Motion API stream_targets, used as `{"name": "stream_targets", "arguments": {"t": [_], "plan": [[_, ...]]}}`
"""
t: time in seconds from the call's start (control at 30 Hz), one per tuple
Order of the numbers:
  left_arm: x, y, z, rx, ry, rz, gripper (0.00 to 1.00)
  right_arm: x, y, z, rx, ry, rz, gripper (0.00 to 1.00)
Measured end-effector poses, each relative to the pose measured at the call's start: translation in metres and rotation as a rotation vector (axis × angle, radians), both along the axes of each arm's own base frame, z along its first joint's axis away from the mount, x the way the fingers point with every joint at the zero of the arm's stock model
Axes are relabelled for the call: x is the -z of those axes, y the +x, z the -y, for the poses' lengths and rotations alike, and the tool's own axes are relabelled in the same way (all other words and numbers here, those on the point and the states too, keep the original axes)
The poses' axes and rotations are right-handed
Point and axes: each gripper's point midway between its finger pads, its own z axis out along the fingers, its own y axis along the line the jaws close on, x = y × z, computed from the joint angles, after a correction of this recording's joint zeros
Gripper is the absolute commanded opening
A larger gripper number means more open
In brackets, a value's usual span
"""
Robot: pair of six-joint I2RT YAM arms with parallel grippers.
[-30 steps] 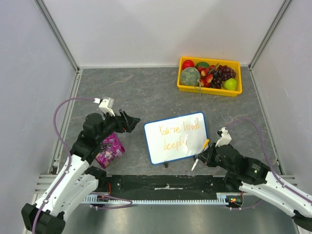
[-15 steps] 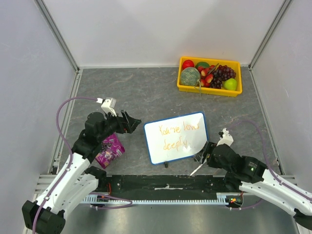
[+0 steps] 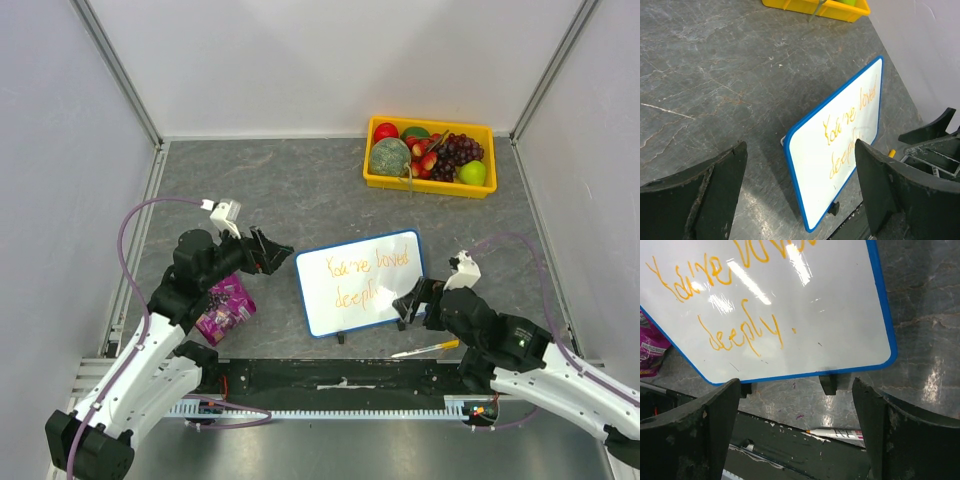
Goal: Write a sentence on the whiteboard
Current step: Put down the whiteboard marker at the corner of the board, then reset both arms
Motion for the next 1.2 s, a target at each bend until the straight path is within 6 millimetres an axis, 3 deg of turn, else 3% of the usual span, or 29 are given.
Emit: {"name": "stream_targets", "arguments": {"t": [0.17, 0.57, 0.73, 0.97, 1.2], "plan": [[0.001, 0.0, 0.001, 0.008, -0.001, -0.006, 0.93, -0.007, 0.011, -0.013, -0.056, -0.061, 0.042, 0.98], [0.013, 0.001, -0.002, -0.013, 0.023, -0.051, 0.93, -0.067, 0.052, -0.067, -0.22, -0.125, 0.262, 0.98], [0.022, 0.004, -0.008, -0.058, 0.042, -0.081, 0.93, -0.09, 0.067, -0.081, -0.222, -0.121, 0.338, 0.98], [0.026, 0.011, -0.014, -0.11, 0.052, -0.097, 0.93, -0.103, 0.083, -0.085, -0.194, -0.157, 0.407, 0.98], [0.034, 0.014, -0.015, -0.128, 0.062, -0.125, 0.93, -0.102, 0.098, -0.096, -0.206, -0.235, 0.419, 0.98]]}}
